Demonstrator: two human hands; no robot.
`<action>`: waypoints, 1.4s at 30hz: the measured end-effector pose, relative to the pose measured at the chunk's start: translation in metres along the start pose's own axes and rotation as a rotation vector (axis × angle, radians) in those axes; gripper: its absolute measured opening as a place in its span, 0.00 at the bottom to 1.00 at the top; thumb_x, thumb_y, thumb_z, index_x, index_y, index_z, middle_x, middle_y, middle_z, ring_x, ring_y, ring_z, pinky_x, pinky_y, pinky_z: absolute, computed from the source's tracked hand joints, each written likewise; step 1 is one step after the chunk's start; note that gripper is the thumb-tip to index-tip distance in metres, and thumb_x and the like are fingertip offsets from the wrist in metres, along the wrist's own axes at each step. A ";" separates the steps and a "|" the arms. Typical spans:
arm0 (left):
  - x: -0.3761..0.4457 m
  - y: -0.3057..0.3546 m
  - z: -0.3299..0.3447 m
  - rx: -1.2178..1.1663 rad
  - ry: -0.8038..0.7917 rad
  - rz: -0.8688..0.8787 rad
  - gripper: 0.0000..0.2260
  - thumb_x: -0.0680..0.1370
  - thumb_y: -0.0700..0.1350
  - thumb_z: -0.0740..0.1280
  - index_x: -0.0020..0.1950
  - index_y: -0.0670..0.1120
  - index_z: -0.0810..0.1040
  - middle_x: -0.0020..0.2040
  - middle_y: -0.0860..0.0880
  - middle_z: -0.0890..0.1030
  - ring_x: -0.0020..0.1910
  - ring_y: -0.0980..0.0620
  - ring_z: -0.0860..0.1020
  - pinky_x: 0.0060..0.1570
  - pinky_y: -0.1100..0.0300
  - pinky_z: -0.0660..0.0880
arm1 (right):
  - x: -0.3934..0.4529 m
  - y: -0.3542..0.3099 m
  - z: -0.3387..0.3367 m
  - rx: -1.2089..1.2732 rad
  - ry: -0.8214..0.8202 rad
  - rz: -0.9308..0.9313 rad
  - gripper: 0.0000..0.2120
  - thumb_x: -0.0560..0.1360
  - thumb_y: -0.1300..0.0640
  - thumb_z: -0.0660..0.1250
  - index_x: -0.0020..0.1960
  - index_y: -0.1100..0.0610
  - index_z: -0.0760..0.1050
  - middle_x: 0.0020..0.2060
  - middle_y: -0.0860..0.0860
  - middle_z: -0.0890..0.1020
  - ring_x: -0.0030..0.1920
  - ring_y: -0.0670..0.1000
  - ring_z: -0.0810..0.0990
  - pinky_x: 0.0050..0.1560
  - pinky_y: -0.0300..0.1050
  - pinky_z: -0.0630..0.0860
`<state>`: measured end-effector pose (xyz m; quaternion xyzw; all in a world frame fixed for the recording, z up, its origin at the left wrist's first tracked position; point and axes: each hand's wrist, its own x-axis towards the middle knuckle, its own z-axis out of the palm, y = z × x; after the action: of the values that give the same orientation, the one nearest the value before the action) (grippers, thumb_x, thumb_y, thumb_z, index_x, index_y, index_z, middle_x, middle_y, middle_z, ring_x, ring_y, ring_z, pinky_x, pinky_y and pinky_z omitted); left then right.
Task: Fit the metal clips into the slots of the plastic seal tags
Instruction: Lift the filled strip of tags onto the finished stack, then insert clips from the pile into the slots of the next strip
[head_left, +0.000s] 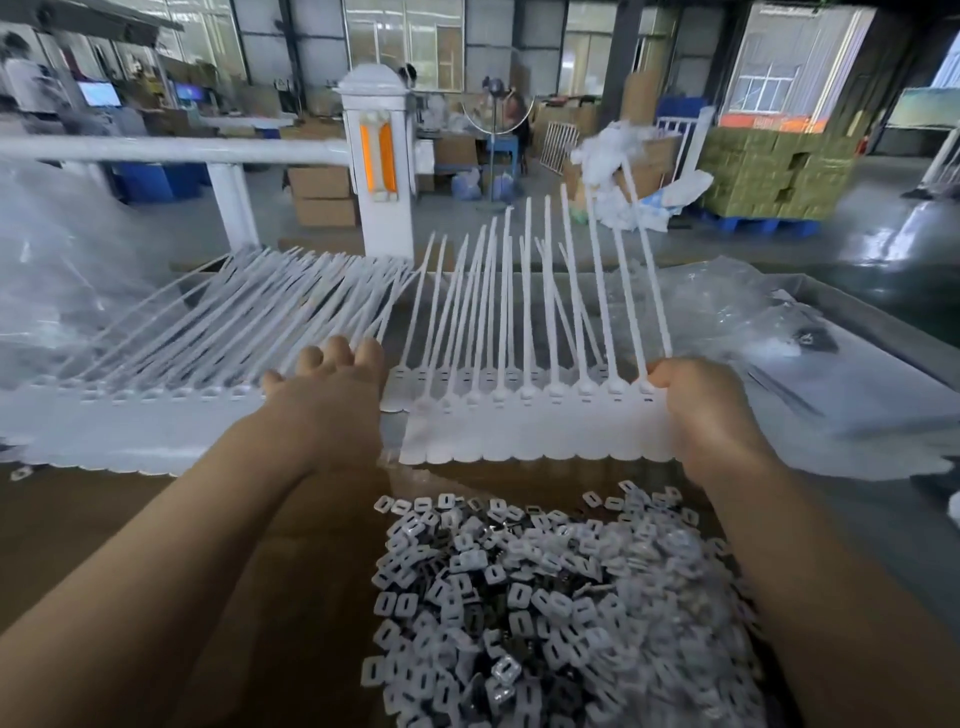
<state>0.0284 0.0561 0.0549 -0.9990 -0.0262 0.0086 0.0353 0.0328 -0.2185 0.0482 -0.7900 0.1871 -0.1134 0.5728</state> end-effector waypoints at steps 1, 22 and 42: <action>0.001 -0.005 -0.001 0.001 -0.026 -0.007 0.33 0.71 0.50 0.73 0.69 0.50 0.58 0.68 0.45 0.64 0.71 0.41 0.63 0.65 0.34 0.63 | 0.002 0.002 0.001 -0.035 0.011 0.007 0.15 0.78 0.64 0.61 0.60 0.70 0.76 0.57 0.70 0.77 0.46 0.60 0.75 0.59 0.63 0.75; 0.002 0.008 0.015 -0.051 -0.274 0.460 0.28 0.80 0.57 0.62 0.73 0.74 0.50 0.79 0.61 0.55 0.79 0.53 0.52 0.73 0.38 0.36 | -0.009 0.009 0.005 -0.964 0.083 -0.478 0.19 0.78 0.52 0.66 0.68 0.53 0.74 0.60 0.54 0.79 0.58 0.55 0.76 0.54 0.49 0.74; -0.001 0.005 0.006 -0.182 -0.274 0.529 0.35 0.73 0.39 0.69 0.68 0.72 0.65 0.74 0.65 0.65 0.72 0.63 0.62 0.69 0.51 0.47 | -0.055 0.007 0.048 -0.687 -0.739 -0.888 0.06 0.74 0.46 0.72 0.49 0.43 0.85 0.36 0.34 0.76 0.43 0.34 0.76 0.39 0.26 0.66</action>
<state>0.0273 0.0516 0.0491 -0.9597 0.2296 0.1499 -0.0618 0.0008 -0.1556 0.0279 -0.9162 -0.3385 0.0057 0.2144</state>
